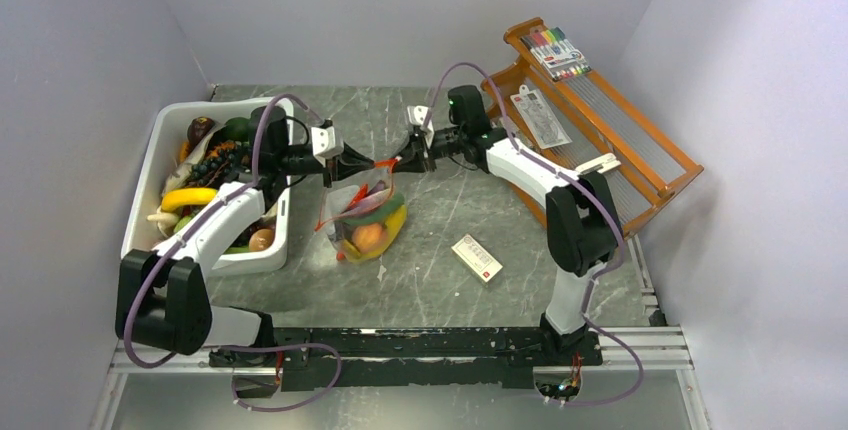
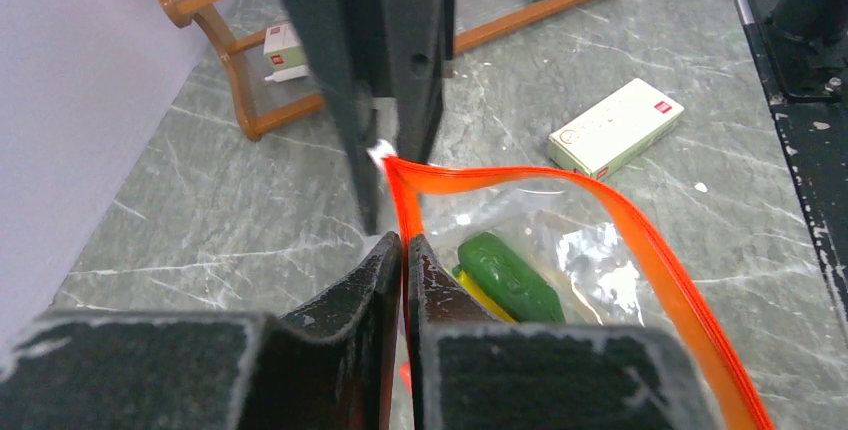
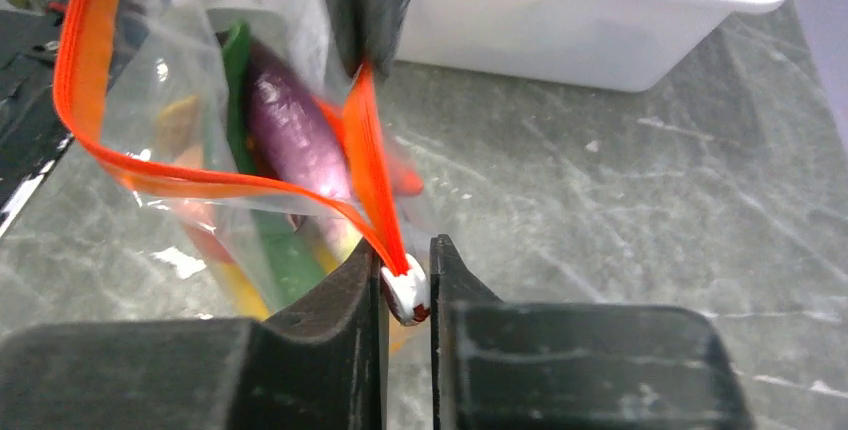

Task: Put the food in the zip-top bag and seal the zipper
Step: Zip the zipper food storage bag at the center of the board.

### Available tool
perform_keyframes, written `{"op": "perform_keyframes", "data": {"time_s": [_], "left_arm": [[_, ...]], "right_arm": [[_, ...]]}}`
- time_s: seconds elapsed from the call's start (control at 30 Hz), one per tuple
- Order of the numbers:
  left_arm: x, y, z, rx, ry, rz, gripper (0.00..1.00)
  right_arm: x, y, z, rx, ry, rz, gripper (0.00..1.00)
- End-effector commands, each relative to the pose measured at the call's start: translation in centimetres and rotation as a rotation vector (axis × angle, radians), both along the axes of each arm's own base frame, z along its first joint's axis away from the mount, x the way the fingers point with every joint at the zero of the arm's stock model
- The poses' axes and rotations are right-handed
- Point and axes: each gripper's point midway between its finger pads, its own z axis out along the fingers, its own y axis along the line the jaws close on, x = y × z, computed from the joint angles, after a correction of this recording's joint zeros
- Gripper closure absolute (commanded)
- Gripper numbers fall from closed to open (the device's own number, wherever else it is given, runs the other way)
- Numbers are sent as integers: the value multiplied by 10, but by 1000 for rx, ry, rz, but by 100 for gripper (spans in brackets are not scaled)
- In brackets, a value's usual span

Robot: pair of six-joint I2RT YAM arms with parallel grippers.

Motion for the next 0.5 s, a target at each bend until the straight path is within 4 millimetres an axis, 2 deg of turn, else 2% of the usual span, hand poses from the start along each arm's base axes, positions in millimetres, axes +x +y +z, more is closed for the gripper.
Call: {"op": "perform_keyframes", "data": {"time_s": [0.0, 0.07, 0.17, 0.27, 0.33, 0.37, 0.4, 0.43, 0.47], "left_arm": [[-15, 4, 35, -24, -68, -4, 93], [-19, 7, 44, -30, -101, 24, 93], [-25, 9, 52, -20, -78, 29, 93], [-42, 8, 65, -18, -64, -35, 93], [-51, 10, 76, -23, -60, -27, 93], [-56, 11, 83, -28, -60, -22, 88], [-61, 12, 92, -40, -60, -17, 77], [-66, 12, 99, -52, -54, -16, 59], [-74, 12, 105, -63, -47, -36, 54]], "right_arm": [[-20, -8, 28, 85, -19, -29, 100], [-29, -13, 49, 149, -57, -53, 100], [-41, -22, 61, 184, -25, -119, 100], [-57, -20, 70, 187, 30, -161, 100], [-68, -20, 67, 159, 82, -195, 100], [-73, -19, 66, 138, 103, -207, 100], [-76, -17, 72, 126, 112, -219, 100], [-80, -14, 73, 103, 133, -228, 100], [-87, -12, 73, 79, 151, -224, 100]]}}
